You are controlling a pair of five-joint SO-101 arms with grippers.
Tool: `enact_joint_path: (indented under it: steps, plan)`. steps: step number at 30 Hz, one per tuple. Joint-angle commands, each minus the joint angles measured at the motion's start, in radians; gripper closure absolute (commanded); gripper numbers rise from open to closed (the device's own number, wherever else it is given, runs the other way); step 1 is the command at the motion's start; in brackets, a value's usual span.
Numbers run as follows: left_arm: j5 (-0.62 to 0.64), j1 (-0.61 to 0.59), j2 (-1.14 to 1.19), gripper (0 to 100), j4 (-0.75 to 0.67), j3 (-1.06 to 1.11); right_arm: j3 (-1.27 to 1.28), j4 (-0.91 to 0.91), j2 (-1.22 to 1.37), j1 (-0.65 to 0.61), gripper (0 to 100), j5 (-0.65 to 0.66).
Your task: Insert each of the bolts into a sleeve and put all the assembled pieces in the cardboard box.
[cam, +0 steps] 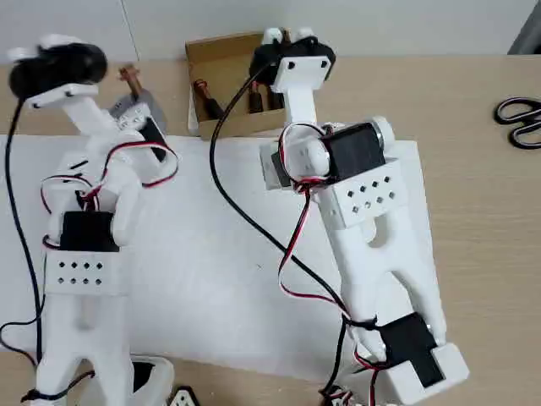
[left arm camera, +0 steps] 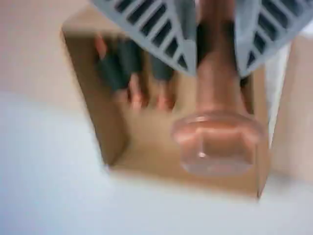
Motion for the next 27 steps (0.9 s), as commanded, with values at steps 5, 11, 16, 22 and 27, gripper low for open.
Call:
enact_joint_path:
  steps: [5, 11, 16, 22, 27]
  plan:
    - [-0.021, 0.048, -0.011, 99, 0.209, 0.076, 0.066, 0.007, -0.045, 0.041, 99.5, -0.011]
    - [-0.074, 0.034, 0.164, 99, 0.499, 0.002, 0.068, 0.002, -0.039, 0.039, 99.5, -0.012]
    - [-0.078, 0.006, 0.381, 99, 0.707, -0.251, 0.069, 0.001, -0.035, 0.039, 99.6, -0.014]
    - [-0.204, 0.003, 0.675, 99, 0.924, -0.549, 0.069, 0.001, 0.002, 0.062, 99.6, -0.014]
    - [-0.204, 0.003, 0.858, 99, 1.008, -0.665, 0.069, 0.002, 0.004, 0.074, 99.6, -0.014]
